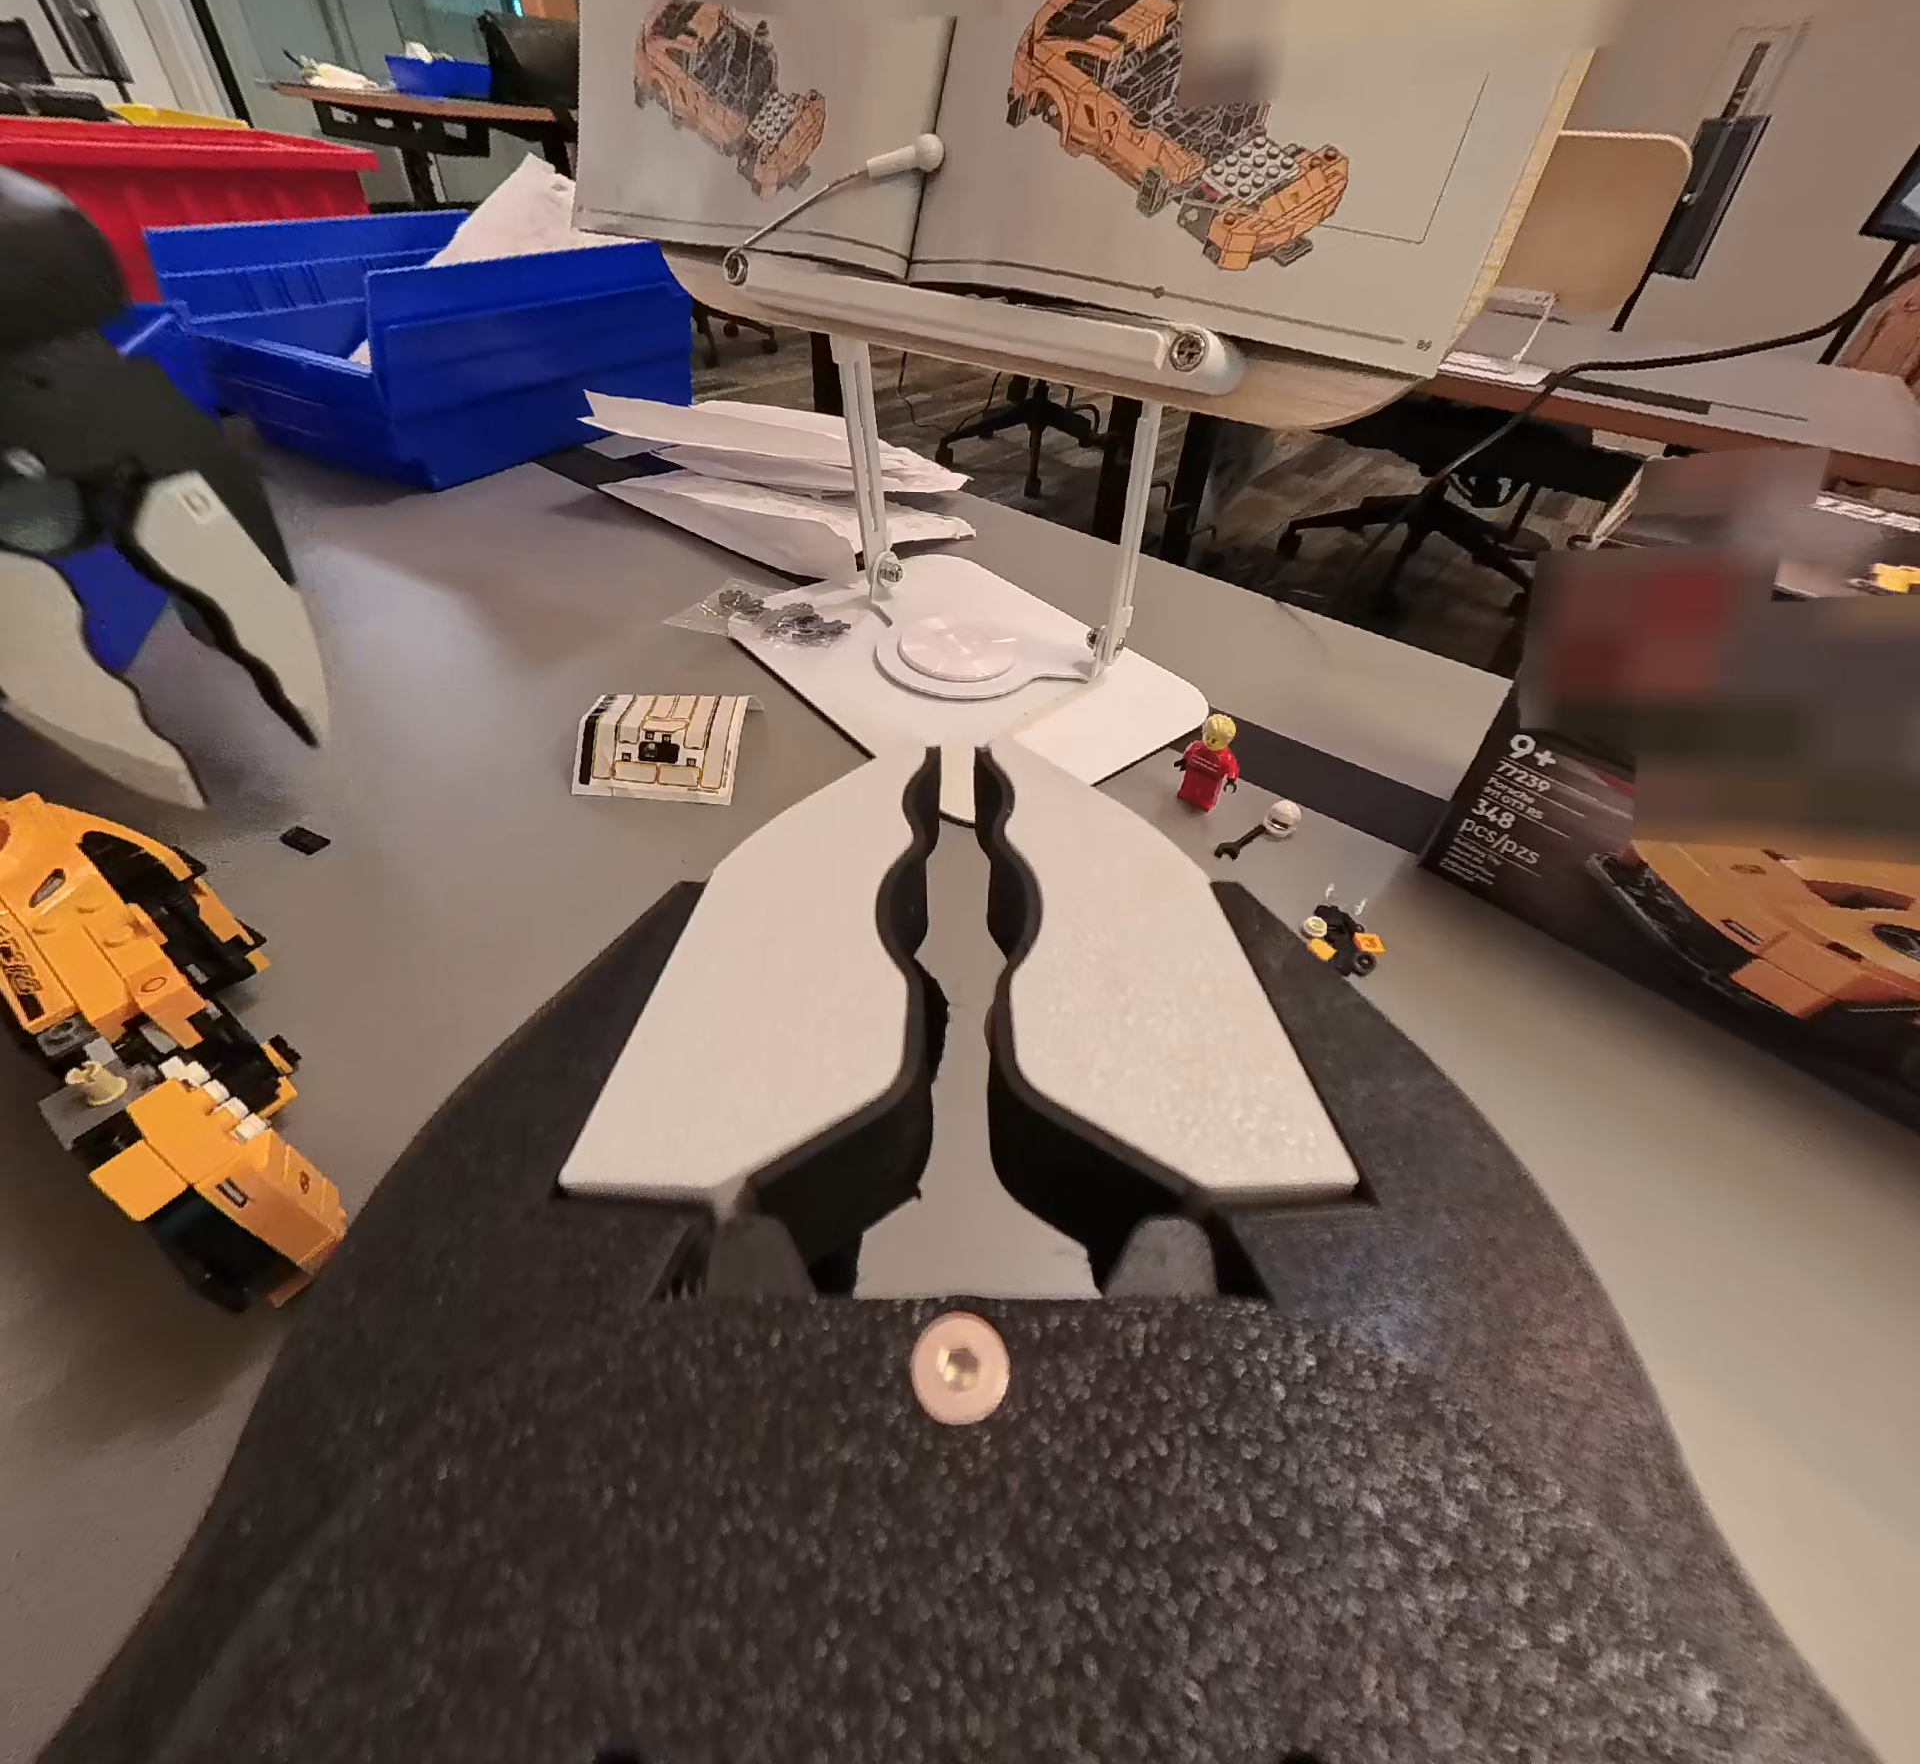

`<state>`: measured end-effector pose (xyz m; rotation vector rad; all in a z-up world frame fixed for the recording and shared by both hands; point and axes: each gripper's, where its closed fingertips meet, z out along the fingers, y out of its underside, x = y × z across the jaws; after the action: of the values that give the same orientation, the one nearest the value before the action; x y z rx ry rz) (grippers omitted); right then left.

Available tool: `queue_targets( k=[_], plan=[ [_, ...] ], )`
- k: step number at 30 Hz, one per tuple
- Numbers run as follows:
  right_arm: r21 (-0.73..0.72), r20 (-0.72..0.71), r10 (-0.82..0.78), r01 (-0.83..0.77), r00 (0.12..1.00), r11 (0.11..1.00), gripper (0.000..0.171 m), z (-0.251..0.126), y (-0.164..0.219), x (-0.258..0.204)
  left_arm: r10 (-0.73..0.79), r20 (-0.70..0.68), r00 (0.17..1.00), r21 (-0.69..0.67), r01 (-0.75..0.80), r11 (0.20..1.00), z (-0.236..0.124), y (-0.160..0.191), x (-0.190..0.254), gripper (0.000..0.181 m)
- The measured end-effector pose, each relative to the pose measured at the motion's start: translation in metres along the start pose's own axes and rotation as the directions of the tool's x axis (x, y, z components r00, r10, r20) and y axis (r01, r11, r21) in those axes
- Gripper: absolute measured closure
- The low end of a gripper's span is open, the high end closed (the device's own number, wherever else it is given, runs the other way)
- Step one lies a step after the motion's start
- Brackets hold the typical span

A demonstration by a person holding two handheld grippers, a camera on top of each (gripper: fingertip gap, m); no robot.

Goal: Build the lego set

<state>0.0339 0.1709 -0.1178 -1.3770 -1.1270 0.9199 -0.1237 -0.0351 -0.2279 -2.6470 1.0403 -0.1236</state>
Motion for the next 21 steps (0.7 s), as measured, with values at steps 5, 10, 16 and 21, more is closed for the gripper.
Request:
queue_targets(
  k=[5, 10, 16, 21],
  plan=[
    [0.005, -0.004, 0.001, -0.001, 1.000, 1.000, 0.165, -0.001, -0.001, 0.002, -0.134, 0.190, 0.973, 0.185, 0.098, 0.978, -0.099, 0.023, -0.026, 0.151],
    [-0.006, -0.002, 0.016, -0.016, 1.000, 1.000, 0.165, 0.001, 0.004, 0.004, -0.406, 0.379, 0.832, 0.282, 0.315, 0.906, -0.194, 0.116, -0.060, 0.157],
    [0.016, -0.054, 0.012, -0.011, 0.998, 1.000, 0.165, -0.002, -0.002, 0.011, -0.566, 0.335, 0.753, 0.124, 0.560, 0.819, -0.177, 0.237, -0.049, 0.181],
    [0.025, -0.090, 0.008, -0.006, 0.996, 1.000, 0.165, -0.004, -0.005, 0.014, -0.456, 0.283, 0.844, -0.168, 0.512, 0.843, -0.135, 0.296, -0.026, 0.177]
  ],
)
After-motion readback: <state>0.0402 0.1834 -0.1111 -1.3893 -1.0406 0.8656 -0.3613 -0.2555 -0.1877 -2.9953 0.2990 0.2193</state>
